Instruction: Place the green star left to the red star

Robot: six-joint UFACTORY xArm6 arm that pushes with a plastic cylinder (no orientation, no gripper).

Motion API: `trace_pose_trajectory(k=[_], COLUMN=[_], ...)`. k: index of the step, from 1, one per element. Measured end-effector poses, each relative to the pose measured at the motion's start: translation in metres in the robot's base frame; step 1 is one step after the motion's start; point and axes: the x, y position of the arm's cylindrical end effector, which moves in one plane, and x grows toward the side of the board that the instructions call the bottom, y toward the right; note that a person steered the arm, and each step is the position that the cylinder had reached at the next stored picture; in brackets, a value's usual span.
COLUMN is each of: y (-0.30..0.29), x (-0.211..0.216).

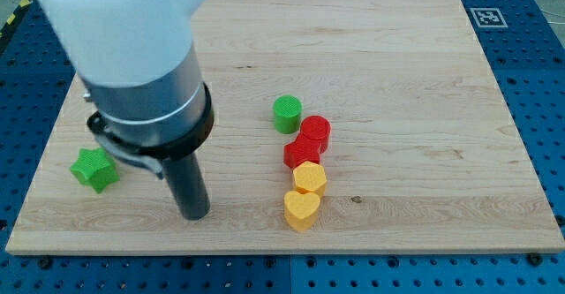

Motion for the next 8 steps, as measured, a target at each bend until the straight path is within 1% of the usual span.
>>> trace_pose_trajectory(k=[1, 3, 4, 6, 8], y=[-0.007, -0.018, -0.056, -0.062, -0.116], x=[0.012, 0.012, 0.012, 0.012, 0.012])
